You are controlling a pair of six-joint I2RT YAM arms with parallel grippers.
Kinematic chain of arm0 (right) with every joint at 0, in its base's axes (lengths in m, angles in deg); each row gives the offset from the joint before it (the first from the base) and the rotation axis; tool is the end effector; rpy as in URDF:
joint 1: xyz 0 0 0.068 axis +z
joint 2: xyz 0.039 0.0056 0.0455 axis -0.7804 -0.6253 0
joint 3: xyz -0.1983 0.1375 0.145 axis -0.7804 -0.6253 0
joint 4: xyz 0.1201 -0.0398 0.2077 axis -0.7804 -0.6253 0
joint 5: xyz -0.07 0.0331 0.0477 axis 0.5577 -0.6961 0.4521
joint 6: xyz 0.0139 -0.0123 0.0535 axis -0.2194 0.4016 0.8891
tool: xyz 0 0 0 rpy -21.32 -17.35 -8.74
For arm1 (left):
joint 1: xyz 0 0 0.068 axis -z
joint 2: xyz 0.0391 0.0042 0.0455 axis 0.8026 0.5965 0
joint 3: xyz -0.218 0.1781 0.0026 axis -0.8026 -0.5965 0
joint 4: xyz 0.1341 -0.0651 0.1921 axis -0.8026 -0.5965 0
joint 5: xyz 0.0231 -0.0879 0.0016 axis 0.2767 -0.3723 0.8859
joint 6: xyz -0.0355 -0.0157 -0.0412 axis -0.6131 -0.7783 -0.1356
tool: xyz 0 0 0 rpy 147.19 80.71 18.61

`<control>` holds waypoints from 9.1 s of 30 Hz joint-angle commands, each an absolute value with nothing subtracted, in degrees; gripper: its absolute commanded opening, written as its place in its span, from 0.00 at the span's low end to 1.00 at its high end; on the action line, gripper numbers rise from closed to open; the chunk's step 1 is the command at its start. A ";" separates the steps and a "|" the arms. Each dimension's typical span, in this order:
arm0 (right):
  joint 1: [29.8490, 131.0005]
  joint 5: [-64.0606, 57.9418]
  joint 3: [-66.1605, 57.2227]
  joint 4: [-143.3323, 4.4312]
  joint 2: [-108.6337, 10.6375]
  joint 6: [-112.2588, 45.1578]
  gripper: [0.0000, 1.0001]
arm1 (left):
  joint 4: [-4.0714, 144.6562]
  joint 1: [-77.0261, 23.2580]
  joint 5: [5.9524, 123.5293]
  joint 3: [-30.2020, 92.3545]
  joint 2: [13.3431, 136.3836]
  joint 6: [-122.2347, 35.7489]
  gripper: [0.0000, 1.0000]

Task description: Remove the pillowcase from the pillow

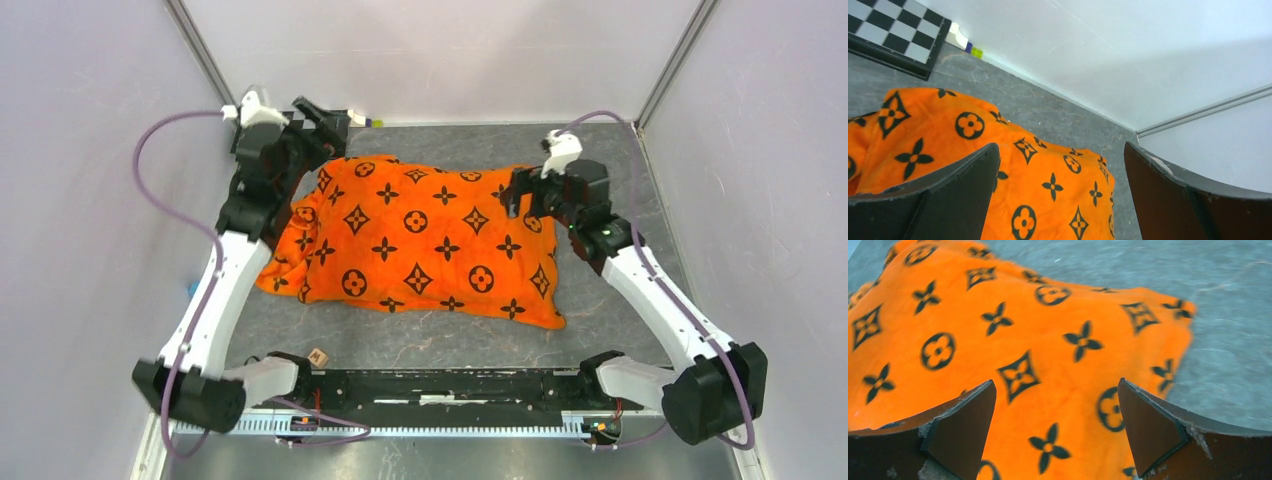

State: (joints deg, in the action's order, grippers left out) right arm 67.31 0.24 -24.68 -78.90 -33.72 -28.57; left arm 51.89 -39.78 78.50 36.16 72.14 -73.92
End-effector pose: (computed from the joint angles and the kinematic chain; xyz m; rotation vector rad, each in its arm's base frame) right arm 0.2366 0.0711 0.3413 -0.1229 1.9428 0.3964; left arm 0.2629 -0.0597 0.4289 -0.5178 1.7412 -0.6149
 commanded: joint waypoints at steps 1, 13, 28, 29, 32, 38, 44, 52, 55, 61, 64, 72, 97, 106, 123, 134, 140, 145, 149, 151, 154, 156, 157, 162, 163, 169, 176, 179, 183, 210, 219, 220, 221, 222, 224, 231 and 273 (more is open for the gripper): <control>76.93 5.23 -24.13 -80.14 -34.96 -29.94 0.97 | 57.05 -39.85 81.83 21.34 63.70 -76.07 0.98; 93.70 10.65 -32.94 -80.64 -40.33 -30.21 0.98 | 55.77 -39.85 83.03 2.66 49.74 -75.67 1.00; 77.33 38.33 -42.45 -84.98 -36.57 -21.40 0.98 | 59.78 -39.85 74.14 -11.54 39.73 -80.27 1.00; 76.25 43.00 -42.13 -86.19 -36.20 -19.30 0.98 | 59.69 -39.85 73.99 -11.99 39.51 -80.27 1.00; 76.07 39.95 -42.44 -83.48 -33.27 -22.95 0.98 | 59.66 -39.86 72.23 -13.12 39.21 -80.05 1.00; 76.16 24.15 -44.45 -77.36 -24.67 -27.73 0.98 | 60.04 -39.85 68.45 -14.48 40.11 -77.42 1.00; 76.11 14.94 -38.11 -82.09 -22.45 -25.59 0.98 | 61.32 -39.80 66.34 -16.09 41.21 -76.64 1.00; 92.83 10.30 -32.84 -80.04 -32.82 -23.21 0.98 | 63.06 -39.81 64.58 -17.81 42.25 -76.08 0.90; 98.39 10.29 -29.31 -79.12 -39.03 -22.20 0.98 | 64.50 -39.77 63.48 -18.95 42.60 -76.22 0.85; 109.55 16.45 -19.45 -79.01 -50.24 -23.71 0.94 | 65.92 -39.81 63.81 -20.98 42.48 -76.20 0.75; 111.78 18.73 -14.82 -81.32 -56.10 -23.99 0.90 | 66.03 -39.79 64.09 -21.36 42.28 -76.31 0.74; 112.16 20.93 -12.29 -82.76 -63.22 -23.60 0.72 | 66.08 -39.77 64.34 -22.02 41.84 -76.22 0.74; 102.08 18.53 -33.47 -71.20 -43.64 -9.10 0.01 | 71.97 -39.76 58.23 -22.68 51.34 -78.31 0.64; 101.62 14.36 -33.74 -70.44 -45.52 -9.70 0.00 | 80.41 -39.71 46.03 -22.66 59.73 -82.21 0.71; 101.58 14.28 -33.17 -70.53 -45.63 -10.79 0.00 | 84.80 -39.41 42.85 -23.91 52.13 -87.39 0.73; 101.57 13.35 -32.90 -70.27 -45.91 -10.75 0.00 | 83.16 -38.53 42.16 -24.04 56.97 -87.64 0.74; 101.57 13.79 -33.26 -70.59 -45.38 -10.94 0.00 | 73.88 -38.59 47.08 -23.52 51.97 -84.66 0.95; 101.57 13.91 -33.17 -70.83 -45.24 -11.16 0.00 | 67.82 -38.70 51.23 -24.34 45.69 -83.80 0.94; 101.57 13.93 -33.26 -70.75 -45.18 -11.19 0.00 | 65.54 -39.12 55.30 -26.23 42.52 -84.12 0.85; 101.63 13.73 -33.34 -70.77 -45.20 -11.29 0.00 | 67.96 -39.20 54.39 -27.36 42.52 -85.66 0.80; 101.60 13.73 -33.41 -70.96 -45.11 -11.60 0.00 | 73.15 -39.15 51.69 -27.82 44.39 -86.81 0.77; 101.57 13.79 -33.52 -70.95 -45.01 -11.61 0.00 | 77.65 -39.15 47.99 -27.82 46.53 -87.02 0.81; 101.57 13.75 -33.52 -70.90 -44.93 -11.62 0.00 | 80.47 -39.15 45.65 -27.89 47.53 -87.45 0.84; 101.57 13.48 -33.52 -70.84 -44.95 -11.79 0.00 | 87.83 -39.06 40.86 -27.91 54.51 -89.84 0.91; 101.57 13.35 -33.52 -70.75 -44.95 -11.77 0.00 | 88.58 -39.06 40.61 -27.83 56.16 -90.00 0.91; 101.58 12.52 -33.36 -70.55 -45.09 -11.78 0.00 | 93.99 -37.29 36.57 -25.57 65.20 -91.42 0.72; 101.59 14.09 -33.04 -72.01 -44.28 -12.21 0.00 | 94.88 -36.68 37.10 -23.78 67.65 -92.06 0.76; 101.50 18.61 -33.16 -74.91 -43.00 -12.90 0.00 | 94.69 -36.70 38.69 -23.71 66.33 -91.56 0.65; 100.41 22.81 -34.32 -77.46 -40.88 -13.73 0.00 | 98.97 -36.75 37.82 -23.82 68.56 -92.91 0.35; 90.67 14.77 -37.88 -80.82 -29.64 -29.97 0.81 | 75.02 -55.67 33.47 -18.89 47.35 -86.60 0.02; 97.00 1.72 -26.07 -80.26 -36.62 -35.14 0.95 | 74.02 -54.46 29.57 -18.87 47.28 -86.80 0.02; 99.46 4.83 -23.67 -81.33 -38.80 -35.66 0.96 | 73.65 -54.21 29.50 -18.67 46.95 -86.77 0.02; 101.05 7.26 -21.16 -82.04 -40.65 -35.94 0.96 | 73.11 -54.08 29.41 -18.45 46.59 -86.77 0.02; 102.40 8.62 -19.37 -82.34 -42.96 -35.97 0.96 | 72.67 -54.04 29.42 -18.12 46.05 -86.73 0.02; 103.72 12.86 -15.49 -82.76 -47.19 -34.96 0.94 | 71.15 -54.09 29.47 -17.19 44.90 -86.14 0.02; 105.66 28.25 -5.81 -86.47 -58.80 -34.45 0.88 | 63.17 -52.34 29.10 -13.02 41.36 -82.39 0.02; 95.15 8.30 -28.44 -73.98 -27.97 -42.60 0.90 | 54.13 -52.09 31.66 1.76 44.38 -75.17 0.02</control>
